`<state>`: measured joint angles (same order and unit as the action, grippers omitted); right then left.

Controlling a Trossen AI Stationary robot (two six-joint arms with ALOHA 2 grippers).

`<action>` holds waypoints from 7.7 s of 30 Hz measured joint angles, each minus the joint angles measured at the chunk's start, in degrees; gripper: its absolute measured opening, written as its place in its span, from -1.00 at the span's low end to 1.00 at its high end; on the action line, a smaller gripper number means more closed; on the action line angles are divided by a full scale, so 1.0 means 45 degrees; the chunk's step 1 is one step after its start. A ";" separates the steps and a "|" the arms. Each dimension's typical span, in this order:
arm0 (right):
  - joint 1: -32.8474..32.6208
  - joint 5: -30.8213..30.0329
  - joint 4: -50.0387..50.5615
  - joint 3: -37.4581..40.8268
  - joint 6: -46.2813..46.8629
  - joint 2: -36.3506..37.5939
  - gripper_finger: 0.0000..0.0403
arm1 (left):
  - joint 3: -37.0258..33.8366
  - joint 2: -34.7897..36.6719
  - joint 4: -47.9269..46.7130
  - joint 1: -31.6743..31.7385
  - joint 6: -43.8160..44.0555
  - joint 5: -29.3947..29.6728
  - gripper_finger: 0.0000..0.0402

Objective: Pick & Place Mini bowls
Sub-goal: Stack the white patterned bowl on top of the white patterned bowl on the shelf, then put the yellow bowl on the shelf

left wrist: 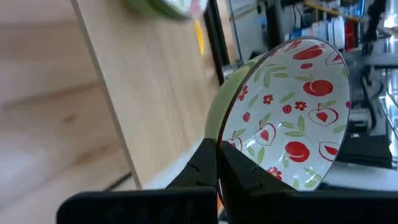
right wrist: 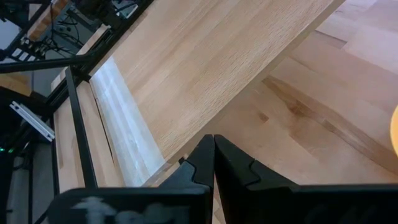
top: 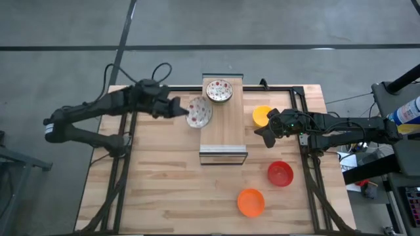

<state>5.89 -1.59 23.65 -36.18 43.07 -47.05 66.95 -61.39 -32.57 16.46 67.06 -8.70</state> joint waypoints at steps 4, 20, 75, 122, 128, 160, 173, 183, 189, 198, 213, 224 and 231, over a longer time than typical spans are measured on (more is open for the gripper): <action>0.0000 -0.0004 -0.0002 -0.0004 -0.0038 0.0000 -0.96 | 0.0326 -0.0661 0.0645 0.1068 -0.0411 -0.0594 -1.00; 0.0000 0.0001 0.0002 0.0000 -0.0038 0.0000 -0.96 | 0.4620 -0.4985 0.0759 0.4042 -0.1947 -0.2719 -1.00; 0.0000 -0.0079 0.0013 0.0000 -0.0723 0.0000 -0.96 | 0.9653 -0.9780 -0.5350 0.4812 -0.4656 -0.2946 -0.93; 0.0000 0.0024 0.0446 0.0000 -0.0657 0.0005 -0.96 | 0.9644 -0.8664 -0.4959 0.3925 -0.5811 -0.3691 -0.58; 0.0000 0.0439 0.1284 0.0000 -0.0237 0.0005 -0.96 | 0.9644 -0.7649 -0.4979 0.2942 -0.6722 -0.3060 -0.58; 0.1464 0.0922 0.4429 0.0000 -0.3127 -0.0911 -0.93 | 0.0383 0.1369 0.1767 -0.4169 -0.8599 0.1508 -0.99; 0.2405 -0.0860 0.5053 -0.1288 -0.6549 -0.3207 -0.14 | -0.5218 0.4346 0.5379 -0.4694 -0.9100 0.3367 -0.99; 0.3637 -0.0306 0.5052 -0.1535 -0.7110 -0.4570 -0.12 | -0.8441 0.5765 0.8110 -0.5840 -0.8563 0.6453 -0.99; 0.3999 -0.0205 0.4995 -0.1927 -0.8221 -0.5658 -0.16 | -1.0220 0.6316 0.9295 -0.6562 -0.8342 0.6260 -0.99; 0.4279 0.0059 0.4972 -0.2613 -0.9378 -0.7066 -0.13 | -1.1652 0.7254 1.0196 -0.6598 -0.8043 0.6282 -0.99; 0.5319 0.0029 0.5013 -0.2701 -0.9338 -0.8902 -0.41 | -1.2262 0.8742 1.0199 -0.6598 -0.8441 0.6627 -0.99; 0.5372 0.0064 0.5874 -0.2999 -0.8933 -0.8381 -0.95 | -1.2203 0.8808 1.0178 -0.6598 -0.8254 0.6622 -0.99; 0.4831 0.0088 0.8314 -0.4933 -0.9033 -0.6970 -0.96 | -1.2208 0.8808 1.0197 -0.6598 -0.8265 0.6622 -0.99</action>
<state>27.63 -1.19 61.06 -58.38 2.42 -78.41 12.01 -21.76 13.32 -13.23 29.87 21.10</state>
